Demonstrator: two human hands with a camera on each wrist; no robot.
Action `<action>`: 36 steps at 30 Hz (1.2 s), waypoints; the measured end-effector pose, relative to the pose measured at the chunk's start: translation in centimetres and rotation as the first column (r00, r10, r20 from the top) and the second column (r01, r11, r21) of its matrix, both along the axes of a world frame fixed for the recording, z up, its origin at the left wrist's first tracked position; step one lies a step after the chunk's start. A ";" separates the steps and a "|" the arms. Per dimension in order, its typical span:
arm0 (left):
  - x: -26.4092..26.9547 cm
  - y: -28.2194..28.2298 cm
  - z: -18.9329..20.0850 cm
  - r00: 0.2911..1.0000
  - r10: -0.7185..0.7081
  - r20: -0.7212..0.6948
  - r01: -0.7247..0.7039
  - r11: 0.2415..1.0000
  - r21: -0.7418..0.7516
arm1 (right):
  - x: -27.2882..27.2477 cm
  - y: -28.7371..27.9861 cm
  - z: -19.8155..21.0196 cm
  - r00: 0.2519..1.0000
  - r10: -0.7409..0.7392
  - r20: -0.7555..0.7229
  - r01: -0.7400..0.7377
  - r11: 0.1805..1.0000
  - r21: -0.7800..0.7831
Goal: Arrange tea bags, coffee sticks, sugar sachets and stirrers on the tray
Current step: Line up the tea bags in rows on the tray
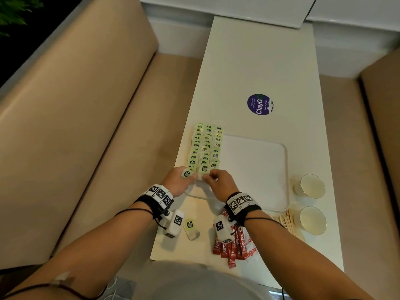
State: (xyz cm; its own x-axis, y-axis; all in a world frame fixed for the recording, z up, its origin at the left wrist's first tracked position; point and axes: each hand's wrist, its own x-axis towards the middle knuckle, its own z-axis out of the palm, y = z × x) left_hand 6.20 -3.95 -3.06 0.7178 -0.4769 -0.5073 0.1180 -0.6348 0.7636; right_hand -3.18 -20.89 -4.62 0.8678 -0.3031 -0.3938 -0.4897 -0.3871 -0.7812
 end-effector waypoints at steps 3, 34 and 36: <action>0.6 0.1 -0.5 0.991 -0.006 0.133 -0.013 0.990 0.142 | 0.2 -0.6 -0.2 0.997 0.013 -0.074 -0.020 0.995 -0.094; 3.1 -1.3 -2.0 0.948 -0.072 0.309 0.023 0.987 0.160 | 1.3 2.1 0.4 0.969 -0.109 -0.222 0.072 0.983 -0.168; 2.9 -1.1 -1.6 0.957 -0.050 0.284 0.019 0.994 0.112 | 1.1 1.9 0.6 0.968 -0.075 -0.238 0.033 0.984 -0.176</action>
State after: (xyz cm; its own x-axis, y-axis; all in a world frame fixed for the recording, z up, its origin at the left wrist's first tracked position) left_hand 9.14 -5.03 -4.65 0.8244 -0.4580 -0.3325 -0.1188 -0.7144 0.6895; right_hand -2.08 -18.96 -4.03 0.7330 -0.4273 -0.5293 -0.6802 -0.4715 -0.5613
